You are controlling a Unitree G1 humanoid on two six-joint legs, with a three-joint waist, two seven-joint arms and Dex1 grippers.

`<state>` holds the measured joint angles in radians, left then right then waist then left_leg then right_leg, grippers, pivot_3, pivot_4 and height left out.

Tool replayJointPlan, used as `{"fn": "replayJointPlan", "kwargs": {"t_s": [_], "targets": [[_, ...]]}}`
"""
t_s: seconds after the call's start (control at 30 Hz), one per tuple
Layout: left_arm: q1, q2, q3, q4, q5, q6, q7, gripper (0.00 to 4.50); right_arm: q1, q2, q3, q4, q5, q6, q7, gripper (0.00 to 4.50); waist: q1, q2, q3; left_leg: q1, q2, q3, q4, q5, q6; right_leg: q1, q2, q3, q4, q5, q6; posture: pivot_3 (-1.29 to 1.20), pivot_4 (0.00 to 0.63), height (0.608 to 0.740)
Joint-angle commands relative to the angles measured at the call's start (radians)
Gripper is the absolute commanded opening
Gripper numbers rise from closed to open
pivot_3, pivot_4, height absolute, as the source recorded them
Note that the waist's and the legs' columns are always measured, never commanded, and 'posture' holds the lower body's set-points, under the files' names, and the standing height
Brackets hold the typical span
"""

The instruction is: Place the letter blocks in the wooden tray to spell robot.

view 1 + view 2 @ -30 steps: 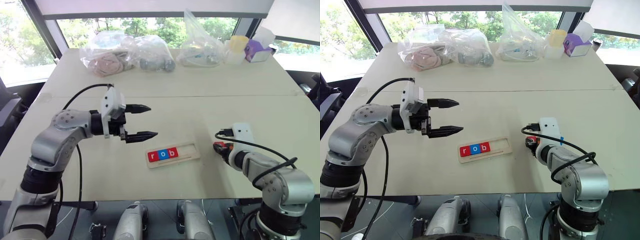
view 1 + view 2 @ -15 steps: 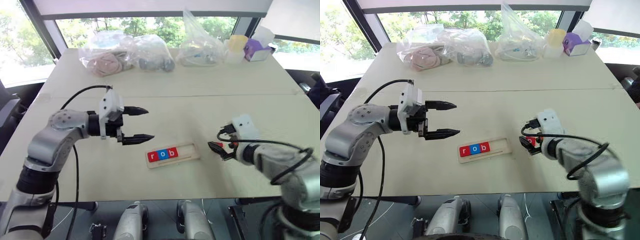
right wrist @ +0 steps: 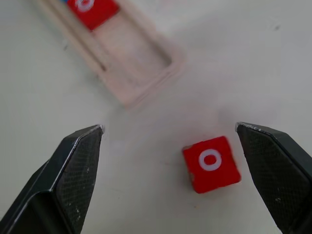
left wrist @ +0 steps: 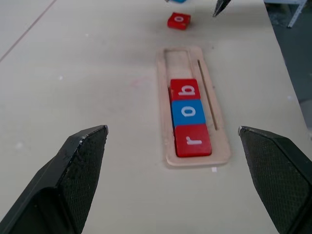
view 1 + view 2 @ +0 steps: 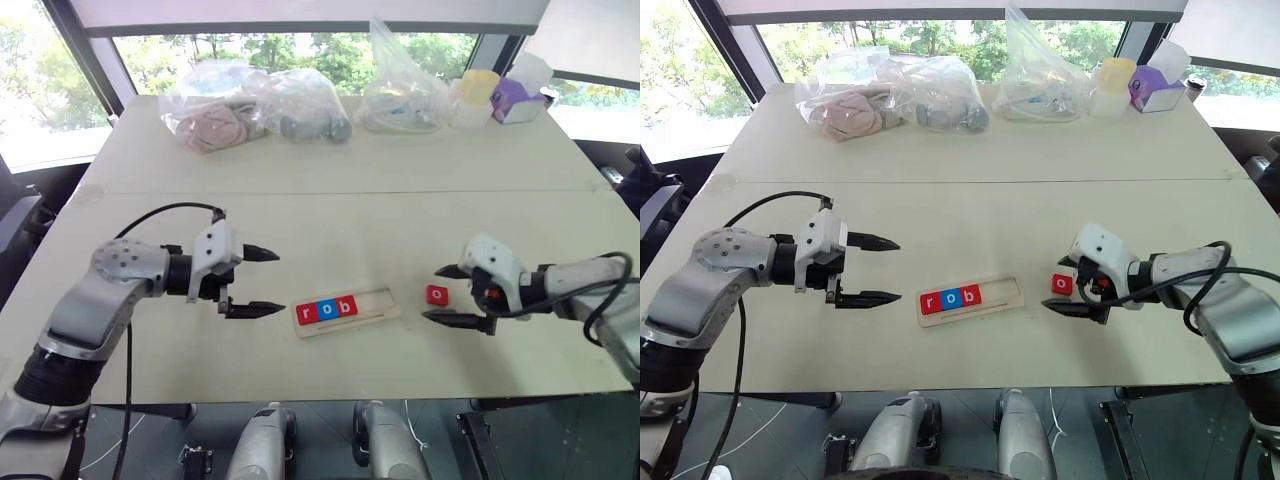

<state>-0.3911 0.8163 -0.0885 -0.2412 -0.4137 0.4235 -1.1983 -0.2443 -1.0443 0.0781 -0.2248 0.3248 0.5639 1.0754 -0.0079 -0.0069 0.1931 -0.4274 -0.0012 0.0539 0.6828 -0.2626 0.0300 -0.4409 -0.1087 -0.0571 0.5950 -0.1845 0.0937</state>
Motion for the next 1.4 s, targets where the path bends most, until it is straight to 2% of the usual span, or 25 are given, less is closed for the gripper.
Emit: {"fn": "replayJointPlan", "kwargs": {"t_s": [0.03, 0.47, 0.5, 0.57, 0.73, 0.87, 1.0, 1.17, 1.4], "targets": [[-0.001, 0.010, 0.021, -0.023, -0.002, -0.015, -0.001, 4.50, -0.028, 0.006, 0.001, 0.074, -0.049, -0.112, 0.031, 4.48, 0.000, 0.000, 0.000, 0.000, 0.000, 0.000, 0.000, 0.000, 0.000, 0.000, 0.000, 0.000, 0.000, 0.000, 0.000, 0.00, 0.150, 0.740], [-0.006, 0.011, 0.024, -0.029, -0.004, -0.009, 0.008, 4.50, -0.096, 0.088, 0.033, 0.284, -0.149, -0.242, 0.054, 4.48, 0.002, 0.000, 0.000, 0.000, 0.000, 0.001, 0.000, 0.000, 0.000, 0.000, 0.000, 0.000, 0.001, 0.000, 0.000, 0.00, 0.150, 0.740], [-0.006, 0.012, 0.024, -0.030, -0.003, -0.010, 0.009, 4.50, -0.096, 0.090, 0.033, 0.293, -0.156, -0.251, 0.054, 4.09, 0.003, 0.000, 0.000, 0.000, 0.000, 0.001, 0.000, 0.000, 0.000, 0.000, 0.000, 0.000, 0.001, 0.000, 0.000, 0.00, 0.150, 0.740], [-0.005, 0.011, 0.024, -0.031, -0.002, -0.010, 0.011, 4.50, -0.097, 0.093, 0.029, 0.306, -0.162, -0.258, 0.056, 3.61, 0.003, 0.000, 0.000, 0.000, 0.000, 0.001, 0.001, 0.000, 0.000, 0.000, 0.000, 0.000, 0.001, 0.000, 0.000, 0.00, 0.150, 0.740], [-0.006, 0.010, 0.023, -0.029, 0.001, -0.015, 0.016, 4.50, -0.085, 0.079, 0.016, 0.295, -0.156, -0.258, 0.078, 1.11, 0.003, 0.000, 0.000, 0.001, 0.000, 0.001, 0.001, 0.000, 0.000, 0.001, 0.000, 0.000, 0.001, 0.001, 0.000, 0.00, 0.150, 0.740], [-0.008, 0.008, 0.021, -0.029, 0.000, -0.014, 0.018, 4.50, -0.090, 0.066, 0.006, 0.229, -0.139, -0.247, 0.102, 1.12, 0.006, 0.000, 0.000, 0.001, 0.000, 0.001, 0.001, 0.000, 0.000, 0.001, 0.000, 0.000, 0.001, 0.001, 0.000, 0.00, 0.150, 0.740], [-0.009, 0.008, 0.017, -0.026, -0.002, -0.015, 0.012, 4.50, -0.157, 0.055, 0.023, 0.133, -0.126, -0.229, 0.156, 1.12, 0.009, 0.000, 0.000, 0.001, 0.000, 0.001, 0.001, 0.000, 0.000, 0.000, 0.000, 0.000, 0.002, 0.001, 0.000, 0.00, 0.150, 0.740], [-0.032, -0.007, 0.014, -0.018, -0.004, -0.010, 0.020, 4.50, -0.236, 0.071, 0.099, 0.044, -0.117, -0.241, 0.280, 1.12, 0.019, 0.000, 0.000, 0.001, 0.000, 0.001, 0.001, 0.000, 0.000, 0.000, 0.000, 0.000, 0.002, 0.001, 0.000, 0.00, 0.150, 0.740], [-0.027, -0.012, 0.018, -0.046, -0.010, 0.003, 0.037, 4.50, -0.333, 0.167, 0.218, 0.117, -0.186, -0.296, 0.315, 1.12, 0.020, 0.000, 0.000, 0.001, 0.000, 0.001, 0.001, 0.000, 0.000, 0.001, 0.000, 0.000, 0.002, 0.001, 0.000, 0.00, 0.150, 0.740]]}}
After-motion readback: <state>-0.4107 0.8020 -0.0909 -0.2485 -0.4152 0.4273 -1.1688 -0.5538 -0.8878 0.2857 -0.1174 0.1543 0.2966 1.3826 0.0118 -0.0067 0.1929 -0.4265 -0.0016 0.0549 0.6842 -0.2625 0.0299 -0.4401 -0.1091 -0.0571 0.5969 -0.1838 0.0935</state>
